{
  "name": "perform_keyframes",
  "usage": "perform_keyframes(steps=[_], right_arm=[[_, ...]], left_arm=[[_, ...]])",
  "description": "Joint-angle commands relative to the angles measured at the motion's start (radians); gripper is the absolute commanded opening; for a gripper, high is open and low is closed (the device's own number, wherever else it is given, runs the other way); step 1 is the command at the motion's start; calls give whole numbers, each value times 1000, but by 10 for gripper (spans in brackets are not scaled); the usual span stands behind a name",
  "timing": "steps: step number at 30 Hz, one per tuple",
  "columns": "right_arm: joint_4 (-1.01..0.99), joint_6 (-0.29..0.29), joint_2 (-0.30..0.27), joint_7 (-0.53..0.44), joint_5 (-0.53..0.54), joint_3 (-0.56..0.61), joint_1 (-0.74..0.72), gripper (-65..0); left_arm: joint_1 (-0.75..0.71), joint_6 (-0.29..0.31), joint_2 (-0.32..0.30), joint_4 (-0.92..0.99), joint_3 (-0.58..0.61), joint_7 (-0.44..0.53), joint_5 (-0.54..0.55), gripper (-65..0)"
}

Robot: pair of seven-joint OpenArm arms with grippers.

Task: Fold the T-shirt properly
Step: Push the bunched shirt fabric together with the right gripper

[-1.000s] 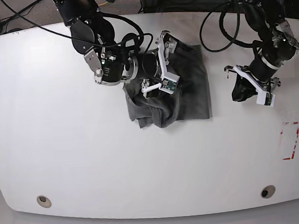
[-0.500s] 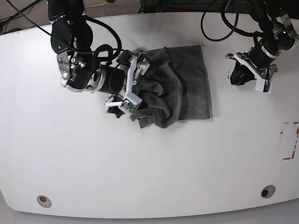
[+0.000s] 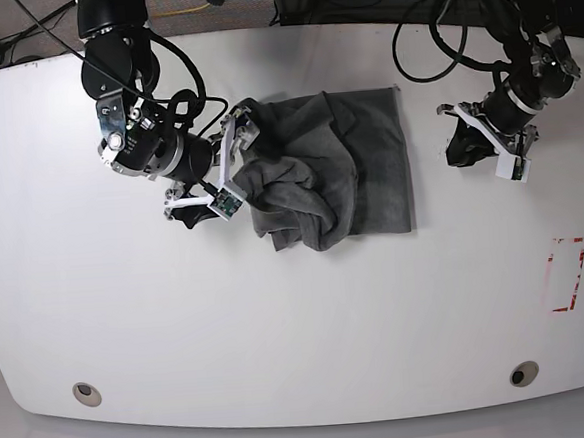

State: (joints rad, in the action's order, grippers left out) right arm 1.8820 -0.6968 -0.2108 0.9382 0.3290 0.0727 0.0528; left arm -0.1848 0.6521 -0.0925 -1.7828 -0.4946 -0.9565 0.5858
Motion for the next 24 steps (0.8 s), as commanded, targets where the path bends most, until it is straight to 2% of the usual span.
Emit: perform_keyframes(steps=[1,3,6,8,9,12,17,24], right_arm=[[-11,-1,15,-35,22,-3,-18,-94],[-26,-1,23,-37,20,-3,-18,-159],[-43,-1,27,-38,20,-1,-18,-306],[-46,-1,38,-38,20,0,-18,-444],[-46,-1,52,-38,20,0,-18,-493],[-35,-1,77,-38,20,0,-18,-601],[43,-1,124,-35,20,60,8,-609],[64,-1,184,-35,9,187,9,-609]], left_arm=[[9,4,-11,-13,-2,17,23,-603],[5,4,-11,-13,-2,17,23,-603],[3,4,-11,-13,-2,17,21,-603],[3,4,-11,-13,-2,17,23,-603],[3,4,-11,-13,-2,17,21,-603],[3,4,-11,-12,-2,17,21,-603],[-5,4,-11,-12,-2,17,20,-603],[-11,2,-16,28,87,17,18,-601]])
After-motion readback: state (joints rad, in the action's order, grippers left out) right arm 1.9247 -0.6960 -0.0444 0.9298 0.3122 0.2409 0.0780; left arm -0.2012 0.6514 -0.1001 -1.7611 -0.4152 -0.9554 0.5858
